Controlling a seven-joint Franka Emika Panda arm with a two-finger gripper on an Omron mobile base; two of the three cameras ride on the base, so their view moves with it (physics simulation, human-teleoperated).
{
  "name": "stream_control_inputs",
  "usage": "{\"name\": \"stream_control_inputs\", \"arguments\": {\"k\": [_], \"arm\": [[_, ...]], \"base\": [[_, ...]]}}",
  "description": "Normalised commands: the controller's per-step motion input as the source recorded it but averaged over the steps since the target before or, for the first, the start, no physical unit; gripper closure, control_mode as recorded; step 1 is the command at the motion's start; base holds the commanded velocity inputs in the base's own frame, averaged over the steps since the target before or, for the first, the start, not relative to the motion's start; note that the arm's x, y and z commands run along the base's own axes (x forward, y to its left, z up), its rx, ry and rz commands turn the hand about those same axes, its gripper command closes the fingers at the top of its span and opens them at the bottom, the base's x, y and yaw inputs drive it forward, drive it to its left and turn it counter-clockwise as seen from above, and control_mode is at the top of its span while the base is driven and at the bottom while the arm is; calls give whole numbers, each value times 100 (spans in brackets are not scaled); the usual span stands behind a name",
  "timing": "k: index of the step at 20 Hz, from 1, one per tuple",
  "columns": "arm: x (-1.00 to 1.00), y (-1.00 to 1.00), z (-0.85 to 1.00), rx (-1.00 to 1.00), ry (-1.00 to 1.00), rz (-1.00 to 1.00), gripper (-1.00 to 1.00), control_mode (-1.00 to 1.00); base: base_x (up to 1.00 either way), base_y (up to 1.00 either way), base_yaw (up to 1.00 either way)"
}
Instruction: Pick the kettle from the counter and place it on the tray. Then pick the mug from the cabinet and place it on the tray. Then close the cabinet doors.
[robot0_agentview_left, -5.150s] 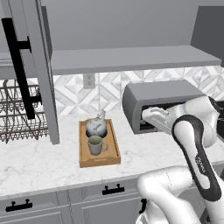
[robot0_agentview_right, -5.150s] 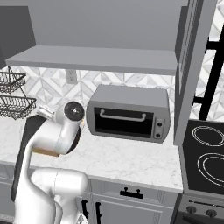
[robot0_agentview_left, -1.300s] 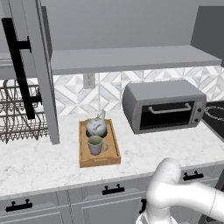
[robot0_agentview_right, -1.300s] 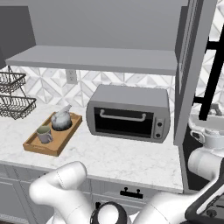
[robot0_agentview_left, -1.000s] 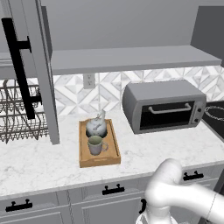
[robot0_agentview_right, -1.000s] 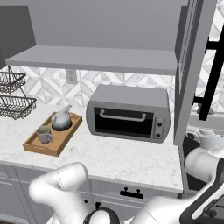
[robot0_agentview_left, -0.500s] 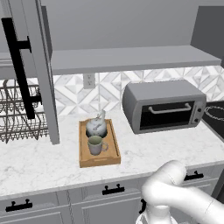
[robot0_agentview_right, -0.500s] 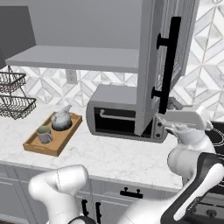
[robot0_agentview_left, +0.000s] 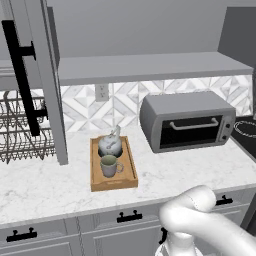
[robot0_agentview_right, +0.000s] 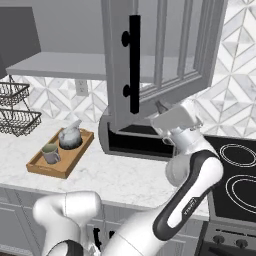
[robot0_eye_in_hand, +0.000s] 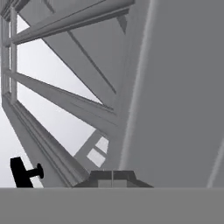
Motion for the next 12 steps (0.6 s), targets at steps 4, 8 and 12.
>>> {"name": "stream_control_inputs", "arguments": {"k": [4, 8, 12], "arm": [[60, 70, 29, 0, 58, -13, 100, -100], [70, 51, 28, 0, 57, -17, 100, -100], [75, 56, 21, 0, 58, -31, 100, -100]], "base": [[0, 0, 0], [0, 0, 0], [0, 0, 0]]}}
